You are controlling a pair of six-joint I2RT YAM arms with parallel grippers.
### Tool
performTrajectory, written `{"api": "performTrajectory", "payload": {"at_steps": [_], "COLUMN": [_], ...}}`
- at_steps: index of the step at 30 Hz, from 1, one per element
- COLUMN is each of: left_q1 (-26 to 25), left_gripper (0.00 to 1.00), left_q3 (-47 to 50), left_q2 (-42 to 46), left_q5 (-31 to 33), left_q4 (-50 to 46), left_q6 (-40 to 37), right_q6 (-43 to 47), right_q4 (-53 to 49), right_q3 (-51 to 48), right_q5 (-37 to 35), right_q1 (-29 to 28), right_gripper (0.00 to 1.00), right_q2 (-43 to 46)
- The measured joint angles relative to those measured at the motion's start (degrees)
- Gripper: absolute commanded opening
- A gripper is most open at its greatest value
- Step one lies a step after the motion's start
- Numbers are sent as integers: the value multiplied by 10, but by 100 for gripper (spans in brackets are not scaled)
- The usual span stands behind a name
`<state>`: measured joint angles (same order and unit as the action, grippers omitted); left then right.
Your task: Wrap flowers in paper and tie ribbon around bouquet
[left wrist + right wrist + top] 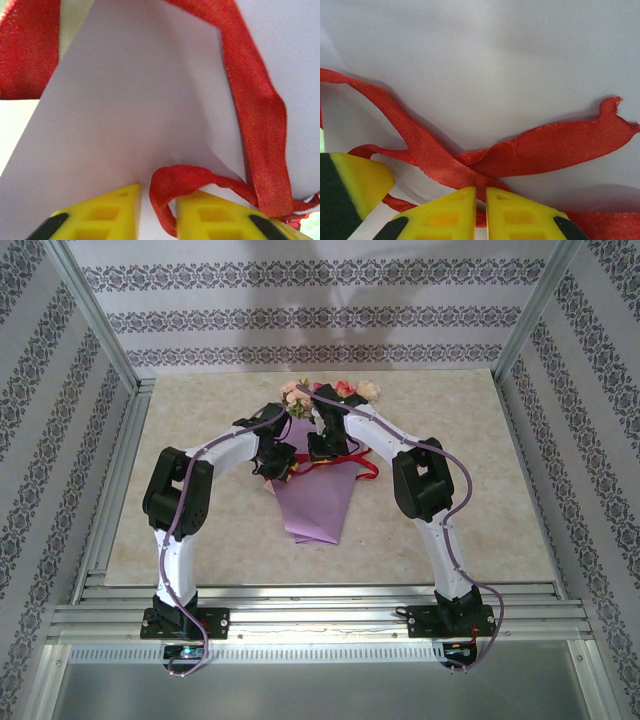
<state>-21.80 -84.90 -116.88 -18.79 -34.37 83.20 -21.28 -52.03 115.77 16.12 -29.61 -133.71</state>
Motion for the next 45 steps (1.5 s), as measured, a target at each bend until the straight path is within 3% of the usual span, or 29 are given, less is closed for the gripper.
{"api": "performTrajectory", "payload": {"at_steps": [2, 4, 9, 14, 19, 30, 33, 37, 41, 42, 45], "left_q1": [0, 0, 0, 2, 2, 5, 5, 5, 6, 7, 11], "left_gripper": [0, 0, 0, 0, 0, 0, 0, 0, 0, 0, 0], "left_q3": [0, 0, 7, 15, 17, 17, 17, 17, 17, 17, 17], "left_q2": [0, 0, 0, 1, 5, 7, 7, 7, 8, 8, 14], "left_q5": [0, 2, 7, 7, 6, 4, 3, 0, -3, -3, -5], "left_q4": [3, 8, 24, 31, 35, 36, 36, 36, 36, 36, 36], "left_q6": [2, 0, 0, 0, 0, 0, 0, 0, -2, -2, -2], "right_q6": [-3, -12, -42, -98, -165, -325, -360, -395, -419, -426, -435], "right_q4": [0, 0, 29, 65, 82, 123, 139, 159, 170, 173, 182], "right_q3": [0, 0, -49, -121, -133, -180, -193, -198, -198, -198, -203], "right_q5": [1, 2, 0, -7, -18, -6, -4, -2, -1, -1, -8], "right_q1": [2, 3, 23, 88, 159, 167, 167, 167, 167, 167, 167], "right_gripper": [26, 35, 45, 47, 48, 48, 46, 33, 4, 0, 0], "right_q2": [0, 2, 57, 150, 144, 75, 75, 69, 65, 64, 64]}}
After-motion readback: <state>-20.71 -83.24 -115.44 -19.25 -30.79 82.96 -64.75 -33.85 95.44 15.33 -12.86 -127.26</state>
